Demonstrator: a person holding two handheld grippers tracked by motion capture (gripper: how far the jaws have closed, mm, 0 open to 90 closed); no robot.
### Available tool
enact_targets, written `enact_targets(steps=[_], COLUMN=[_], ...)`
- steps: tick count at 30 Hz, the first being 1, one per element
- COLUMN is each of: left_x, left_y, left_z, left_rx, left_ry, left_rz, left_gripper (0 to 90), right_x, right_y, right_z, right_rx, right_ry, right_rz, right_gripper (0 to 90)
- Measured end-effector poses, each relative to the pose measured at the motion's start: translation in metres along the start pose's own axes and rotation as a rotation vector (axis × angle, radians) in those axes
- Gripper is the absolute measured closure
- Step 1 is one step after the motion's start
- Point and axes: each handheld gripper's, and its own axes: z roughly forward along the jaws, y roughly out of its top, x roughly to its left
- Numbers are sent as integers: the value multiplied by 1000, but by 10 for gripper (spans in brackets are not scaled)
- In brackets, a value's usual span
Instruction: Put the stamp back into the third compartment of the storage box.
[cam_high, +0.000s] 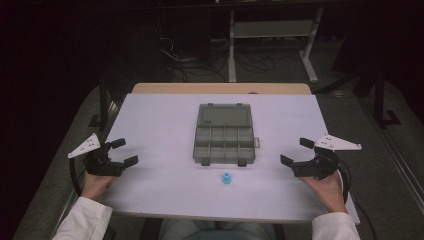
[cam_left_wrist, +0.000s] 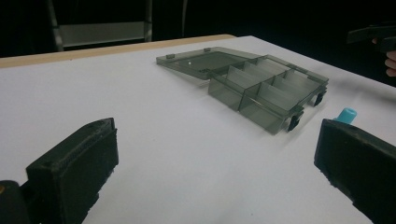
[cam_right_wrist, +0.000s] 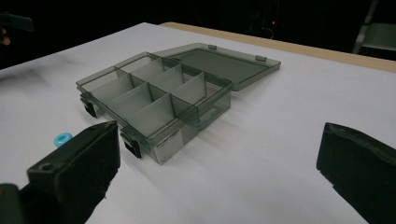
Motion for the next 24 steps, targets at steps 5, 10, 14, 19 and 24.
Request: enact_targets(steps=[5, 10, 14, 19, 24], left_x=[0, 0, 0, -1, -1], left_y=[0, 0, 0, 0, 0], left_z=[0, 1, 0, 0, 0], left_rx=[3, 2, 4, 0, 0], left_ry=[0, 2, 3, 3, 4], left_rz=[1, -1, -1, -5, -6], left_gripper=[0, 0, 0, 0, 0], right_x=[0, 0, 1, 2, 4], right_y=[0, 0, 0, 0, 1], right_z=[-1, -2, -1, 1, 2], right_rx=[-6, -4, 2, 18, 31], right_ry=[1, 3, 11, 15, 19], right_rz=[6, 10, 14, 13, 13], right_gripper=[0, 0, 0, 0, 0])
